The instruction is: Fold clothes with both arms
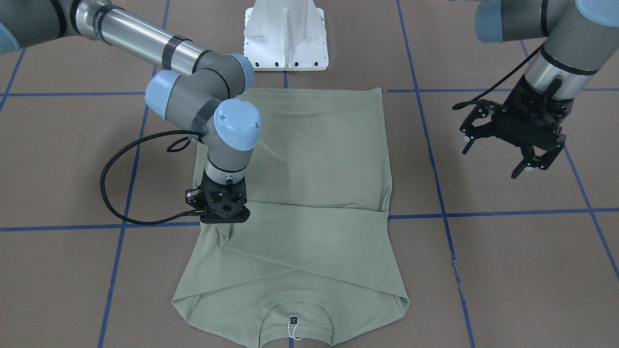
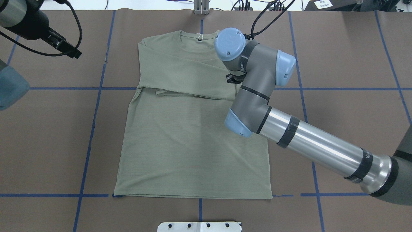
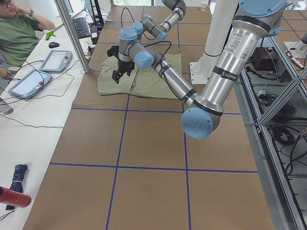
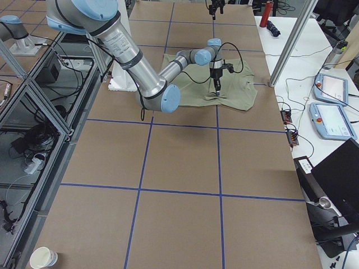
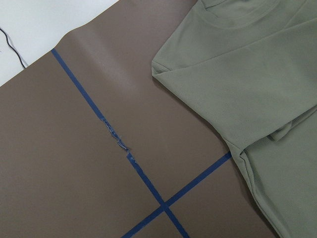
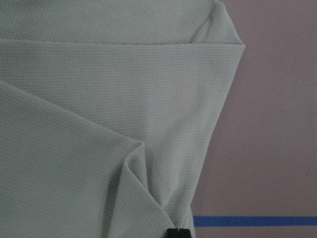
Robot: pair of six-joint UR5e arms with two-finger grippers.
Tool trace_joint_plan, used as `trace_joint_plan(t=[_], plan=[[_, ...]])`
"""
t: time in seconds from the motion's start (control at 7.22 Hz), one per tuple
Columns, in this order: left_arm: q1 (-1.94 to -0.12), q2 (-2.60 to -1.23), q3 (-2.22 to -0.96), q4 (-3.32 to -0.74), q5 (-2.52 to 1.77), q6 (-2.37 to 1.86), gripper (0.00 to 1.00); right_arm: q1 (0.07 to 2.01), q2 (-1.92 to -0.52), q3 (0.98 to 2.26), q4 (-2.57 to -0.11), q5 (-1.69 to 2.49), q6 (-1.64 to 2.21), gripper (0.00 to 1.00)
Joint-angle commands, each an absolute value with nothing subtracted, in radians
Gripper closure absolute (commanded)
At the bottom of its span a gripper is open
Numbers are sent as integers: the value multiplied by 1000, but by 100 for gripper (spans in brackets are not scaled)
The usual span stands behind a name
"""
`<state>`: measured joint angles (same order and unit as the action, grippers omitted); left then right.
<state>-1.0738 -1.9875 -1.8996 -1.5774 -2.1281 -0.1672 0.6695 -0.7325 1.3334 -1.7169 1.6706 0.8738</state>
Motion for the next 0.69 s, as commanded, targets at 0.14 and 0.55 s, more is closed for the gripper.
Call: trace_joint_plan(t=[0.14,0.55], plan=[[-1074,-1987,-1901,-1577,-2129,-167,0,704,-758,1338,-1715,1645,773,100],[-1074,-1976,-1899,-1577,-2131,-166,0,715,-767,1335,-1688,1634,739,84]])
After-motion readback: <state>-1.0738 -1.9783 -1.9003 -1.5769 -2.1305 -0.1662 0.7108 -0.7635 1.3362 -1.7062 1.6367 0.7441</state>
